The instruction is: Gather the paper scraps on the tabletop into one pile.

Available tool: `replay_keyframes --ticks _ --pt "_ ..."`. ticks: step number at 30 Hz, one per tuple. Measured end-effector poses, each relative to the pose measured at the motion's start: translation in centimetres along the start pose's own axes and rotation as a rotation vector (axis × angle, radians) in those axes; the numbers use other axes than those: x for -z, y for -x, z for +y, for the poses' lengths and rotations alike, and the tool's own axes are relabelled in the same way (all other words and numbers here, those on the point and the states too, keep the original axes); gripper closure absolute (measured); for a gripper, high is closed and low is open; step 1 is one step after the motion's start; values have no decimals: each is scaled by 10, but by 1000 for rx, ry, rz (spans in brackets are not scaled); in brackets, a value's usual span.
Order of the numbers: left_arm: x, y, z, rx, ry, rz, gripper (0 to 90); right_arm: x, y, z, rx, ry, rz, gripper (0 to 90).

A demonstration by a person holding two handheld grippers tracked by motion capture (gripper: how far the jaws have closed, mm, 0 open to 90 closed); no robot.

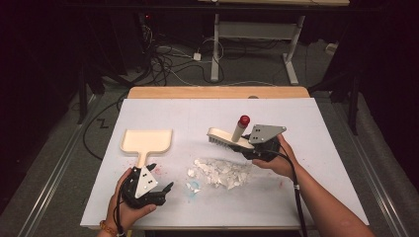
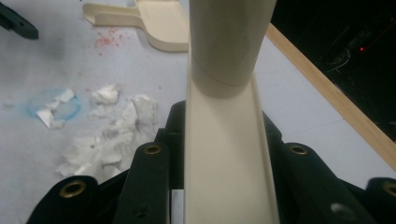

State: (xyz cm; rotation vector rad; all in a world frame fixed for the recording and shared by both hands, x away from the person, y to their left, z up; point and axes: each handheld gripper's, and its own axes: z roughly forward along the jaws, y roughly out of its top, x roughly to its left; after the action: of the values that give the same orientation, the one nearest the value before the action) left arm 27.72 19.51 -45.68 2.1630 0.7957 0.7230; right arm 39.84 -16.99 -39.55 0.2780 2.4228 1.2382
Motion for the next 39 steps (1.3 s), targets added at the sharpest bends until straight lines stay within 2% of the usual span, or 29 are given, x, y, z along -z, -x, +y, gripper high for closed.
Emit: replay_keyframes --ticks 6,10,11,13,14,16,19,23,26,28,29,30,32,33,35,36,37,39 --pt "8 -6 -1 -9 9 54 200 2 -23 18 -62 -11 48 676" --pt "15 -10 -3 -7 20 91 200 -2 -40 24 -137 -18 109 676" --pt "16 -11 -3 -16 27 104 200 -5 -52 26 -147 -29 140 676" --pt "19 -13 -4 -6 36 117 200 -9 -64 28 -164 -45 167 676" --pt "20 -14 -4 2 43 124 200 -9 -64 28 -164 -45 167 676" --pt "23 -15 -5 26 49 131 200 -14 -76 28 -178 -50 206 676" --pt "24 -16 -6 34 56 135 199 -25 -92 26 -183 -71 246 676" --pt "23 -16 -6 35 53 127 199 -40 -104 21 -209 -96 296 676" --pt "22 -15 -6 35 51 119 199 -48 -110 18 -203 -121 314 676" --pt "21 -14 -6 32 44 113 199 -50 -111 17 -199 -120 302 677" --pt "20 -14 -6 18 47 112 199 -50 -110 17 -198 -123 297 676" --pt "19 -13 -6 25 38 106 199 -50 -106 16 -197 -133 269 677" --pt "18 -12 -5 7 41 103 199 -49 -104 15 -192 -139 254 676" --pt "17 -11 -5 1 35 99 199 -48 -101 13 -210 -141 256 677" --pt "15 -10 -5 -3 32 92 199 -45 -95 11 -202 -147 213 677" --pt "15 -9 -4 -8 28 90 199 -41 -89 9 -213 -150 193 676" --pt "14 -8 -4 -8 27 87 199 -41 -89 9 -213 -150 193 677" --pt "13 -8 -4 -11 22 84 199 -36 -84 8 -204 -155 154 677"
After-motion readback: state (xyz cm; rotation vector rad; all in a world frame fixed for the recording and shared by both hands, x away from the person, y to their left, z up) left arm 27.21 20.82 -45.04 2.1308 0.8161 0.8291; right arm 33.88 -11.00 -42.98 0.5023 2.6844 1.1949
